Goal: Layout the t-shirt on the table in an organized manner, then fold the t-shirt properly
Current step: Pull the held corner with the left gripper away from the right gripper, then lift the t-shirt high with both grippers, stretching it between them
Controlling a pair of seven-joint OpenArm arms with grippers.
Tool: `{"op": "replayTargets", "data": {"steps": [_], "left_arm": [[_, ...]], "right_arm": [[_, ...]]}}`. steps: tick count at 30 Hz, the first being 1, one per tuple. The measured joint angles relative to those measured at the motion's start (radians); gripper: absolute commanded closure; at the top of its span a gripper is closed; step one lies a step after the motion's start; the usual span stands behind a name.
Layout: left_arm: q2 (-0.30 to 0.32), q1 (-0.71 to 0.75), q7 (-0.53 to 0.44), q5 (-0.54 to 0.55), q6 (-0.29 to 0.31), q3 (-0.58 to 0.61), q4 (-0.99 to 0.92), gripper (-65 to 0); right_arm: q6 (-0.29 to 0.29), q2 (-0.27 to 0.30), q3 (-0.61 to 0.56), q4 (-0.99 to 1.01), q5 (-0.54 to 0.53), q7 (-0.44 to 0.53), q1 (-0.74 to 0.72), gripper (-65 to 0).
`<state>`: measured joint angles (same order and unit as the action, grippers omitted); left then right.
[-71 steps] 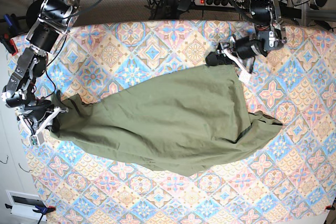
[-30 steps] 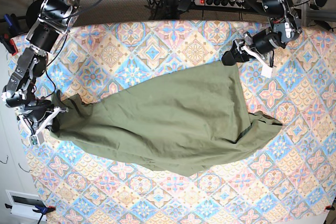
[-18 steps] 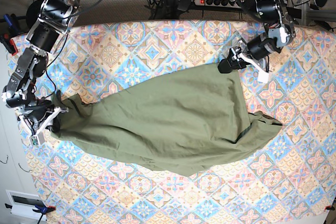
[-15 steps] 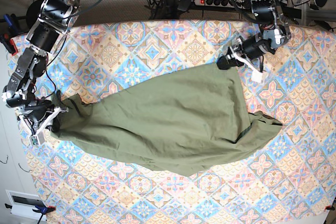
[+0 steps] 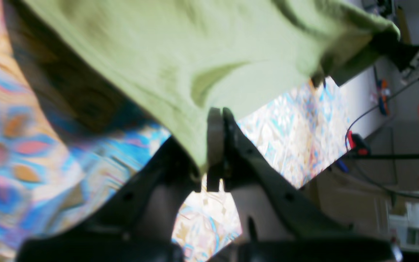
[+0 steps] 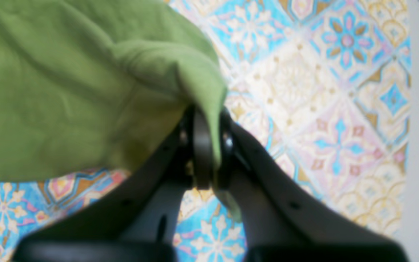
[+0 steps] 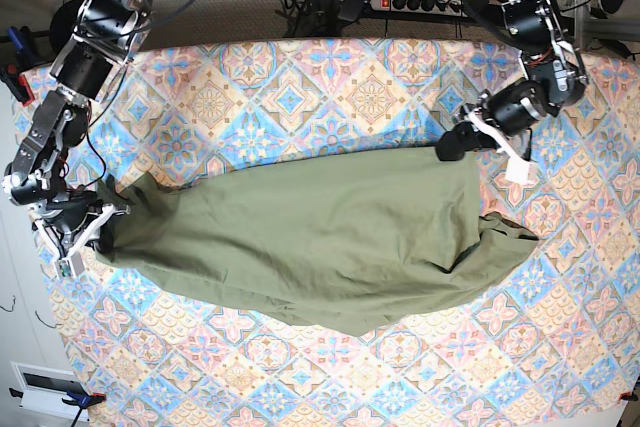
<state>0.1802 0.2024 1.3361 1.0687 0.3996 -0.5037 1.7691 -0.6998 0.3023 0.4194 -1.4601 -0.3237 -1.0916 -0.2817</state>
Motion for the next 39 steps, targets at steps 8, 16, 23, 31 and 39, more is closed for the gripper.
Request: {"op": "replayTargets", "data": {"steps": [8,16,23,31,39], "left_arm": [[0.116,-0.041,0.033,0.127,-0.002,-0.128,-0.005,0.0],[0.153,-0.038,0.081,0.158,0.001,-0.199,-0.027,0.0],[0.175,-0.122,0.082,0.156,0.0,-0.201,-0.066,0.0],[0.193,-0.322,0.083,0.159,-0.001,-0.202,-0.065,0.0],[0.315,-0.593,0.087,0.175,0.01,-0.133,-0.083,0.0]], "right_arm": [[0.001,0.005,-0.001,-0.152,-0.002,-0.031,-0.001,-0.7],[-0.004,0.002,-0.003,-0.196,-0.016,-0.037,0.0,-0.7],[-0.003,0.003,0.0,-0.292,-0.127,-0.039,0.003,-0.7],[-0.002,0.011,0.08,-0.382,-0.273,-0.038,-0.003,-0.7],[-0.006,0.086,0.158,-0.377,-0.396,-0.061,-0.112,-0.7]]}}
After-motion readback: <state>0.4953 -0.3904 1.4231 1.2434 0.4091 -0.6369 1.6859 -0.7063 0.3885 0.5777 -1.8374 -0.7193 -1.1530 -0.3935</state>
